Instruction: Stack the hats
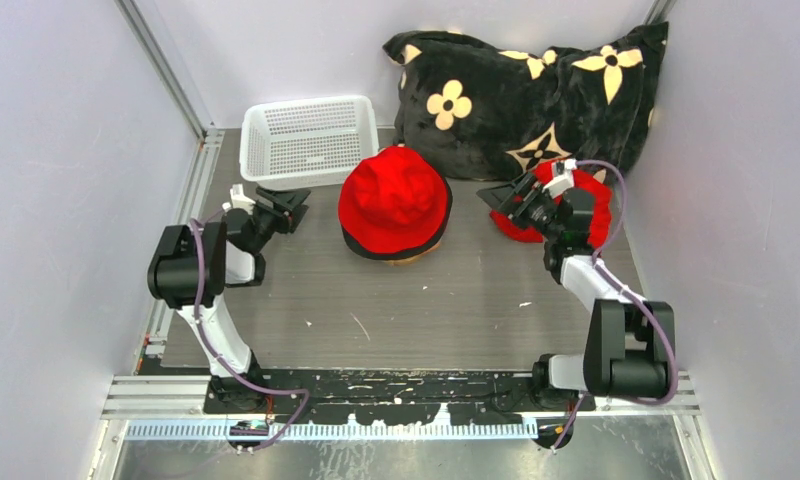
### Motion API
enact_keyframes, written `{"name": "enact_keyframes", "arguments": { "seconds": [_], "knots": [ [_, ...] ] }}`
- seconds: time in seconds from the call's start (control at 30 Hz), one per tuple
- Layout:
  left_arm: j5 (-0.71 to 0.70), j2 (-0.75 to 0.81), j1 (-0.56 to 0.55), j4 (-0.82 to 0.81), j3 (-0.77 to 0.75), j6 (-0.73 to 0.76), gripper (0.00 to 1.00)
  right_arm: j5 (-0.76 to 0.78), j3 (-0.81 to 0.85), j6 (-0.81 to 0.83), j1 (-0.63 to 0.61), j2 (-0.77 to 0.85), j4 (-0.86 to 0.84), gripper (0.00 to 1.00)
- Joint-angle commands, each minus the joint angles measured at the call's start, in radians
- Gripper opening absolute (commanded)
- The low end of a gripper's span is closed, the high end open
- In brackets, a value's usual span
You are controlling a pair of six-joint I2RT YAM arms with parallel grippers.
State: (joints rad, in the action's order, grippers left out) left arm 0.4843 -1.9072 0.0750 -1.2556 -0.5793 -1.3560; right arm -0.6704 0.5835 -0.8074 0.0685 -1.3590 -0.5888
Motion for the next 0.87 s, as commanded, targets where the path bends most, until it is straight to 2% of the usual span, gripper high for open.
{"name": "enact_keyframes", "arguments": {
  "seconds": [0.0, 0.1, 0.2, 0.3, 0.63, 0.83],
  "knots": [
    [-0.049, 0.129, 0.011, 0.169, -0.067, 0.117, 0.7, 0.29, 0.119, 0.19, -0.001, 0.122, 0.293, 1.0],
    [-0.057, 0.177, 0.01, 0.347, -0.143, 0.193, 0.75, 0.486, 0.121, 0.179, 0.001, 0.156, 0.29, 1.0],
    [-0.061, 0.208, 0.011, 0.49, -0.217, 0.247, 0.81, 0.568, 0.069, 0.184, 0.003, 0.172, 0.154, 1.0],
    [-0.068, 0.231, 0.011, 0.604, -0.252, 0.284, 0.84, 0.59, 0.055, 0.182, 0.004, 0.16, 0.093, 1.0],
    [-0.07, 0.264, 0.011, 0.606, -0.234, 0.286, 0.92, 0.588, 0.058, 0.185, 0.003, 0.154, 0.135, 1.0],
    [-0.088, 0.269, 0.011, 0.542, -0.202, 0.276, 0.96, 0.581, 0.059, 0.189, 0.005, 0.148, 0.138, 1.0]
  ]
}}
